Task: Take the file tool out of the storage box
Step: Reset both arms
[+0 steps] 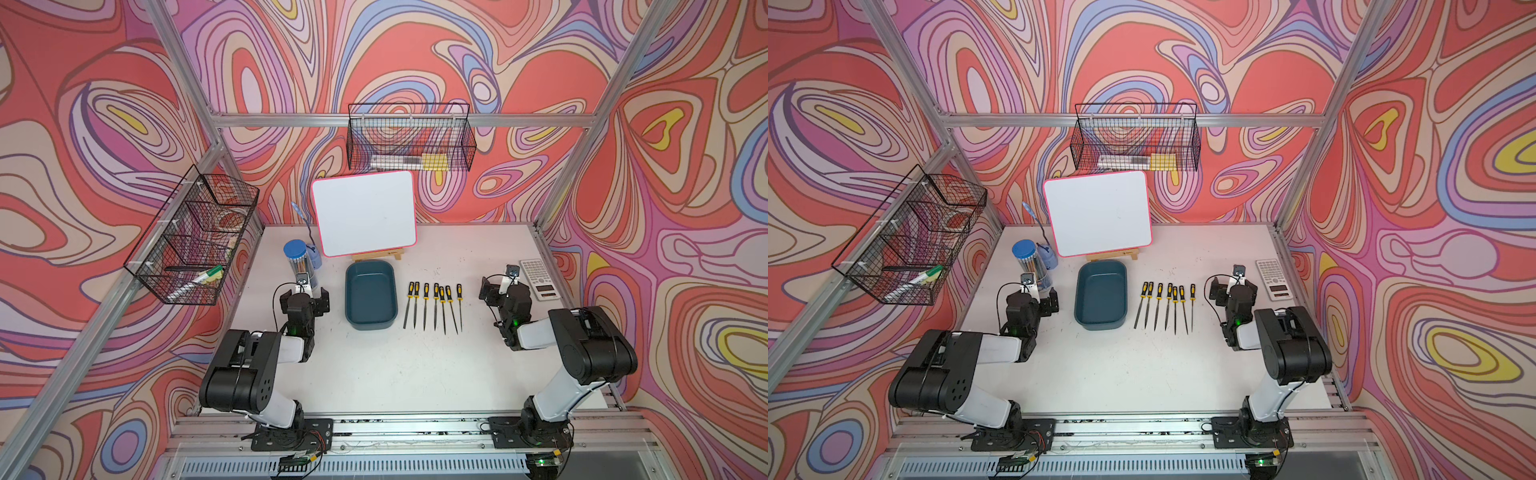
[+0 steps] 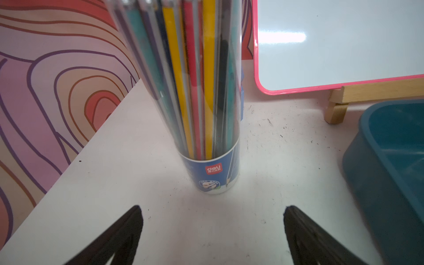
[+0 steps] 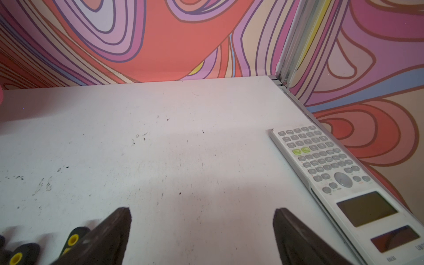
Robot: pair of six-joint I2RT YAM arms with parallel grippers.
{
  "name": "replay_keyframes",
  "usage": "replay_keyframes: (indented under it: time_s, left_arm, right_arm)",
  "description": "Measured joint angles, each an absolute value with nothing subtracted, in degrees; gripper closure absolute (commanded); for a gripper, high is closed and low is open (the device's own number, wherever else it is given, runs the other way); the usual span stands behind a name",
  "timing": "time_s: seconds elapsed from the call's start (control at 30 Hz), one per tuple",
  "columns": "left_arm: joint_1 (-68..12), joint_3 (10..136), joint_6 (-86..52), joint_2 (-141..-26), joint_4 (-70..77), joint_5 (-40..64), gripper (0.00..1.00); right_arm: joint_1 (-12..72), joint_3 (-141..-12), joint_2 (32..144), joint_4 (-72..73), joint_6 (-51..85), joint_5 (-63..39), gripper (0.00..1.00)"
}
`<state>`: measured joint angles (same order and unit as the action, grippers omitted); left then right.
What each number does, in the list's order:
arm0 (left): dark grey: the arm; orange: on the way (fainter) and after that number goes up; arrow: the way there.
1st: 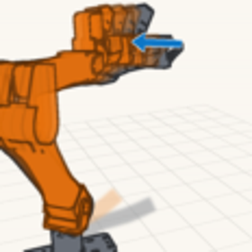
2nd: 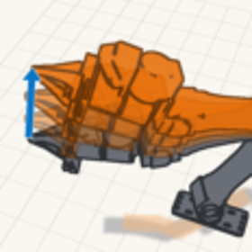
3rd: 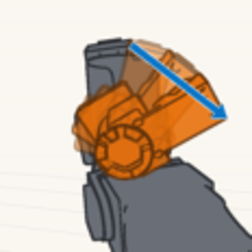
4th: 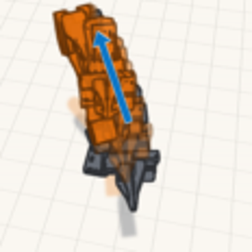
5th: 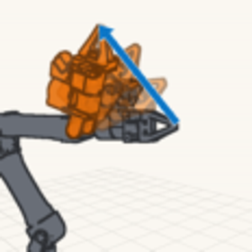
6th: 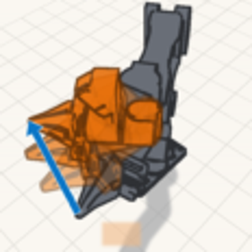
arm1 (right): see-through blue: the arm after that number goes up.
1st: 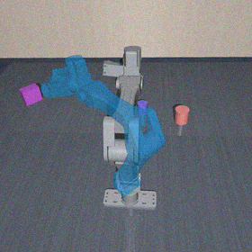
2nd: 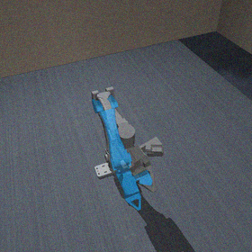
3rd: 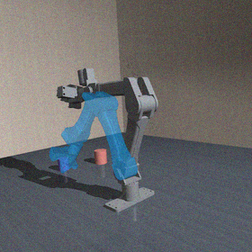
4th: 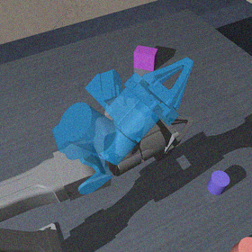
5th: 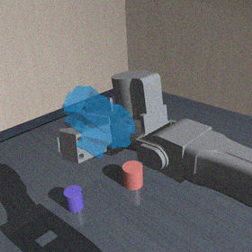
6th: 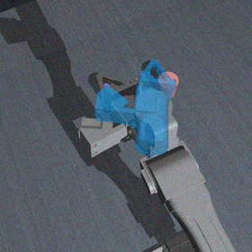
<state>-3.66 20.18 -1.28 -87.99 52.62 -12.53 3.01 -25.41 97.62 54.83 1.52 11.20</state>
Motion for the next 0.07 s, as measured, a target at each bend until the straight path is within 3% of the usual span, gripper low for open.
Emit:
replay_keyframes:
  time_s: [0.07]
  left_arm:
    - [-3.66, 20.18, -1.28, -87.99, 52.6, -12.53, 0.0]
  right_arm:
    - [3.01, -25.45, 97.62, 54.85, 1.52, 11.03, 0.02]
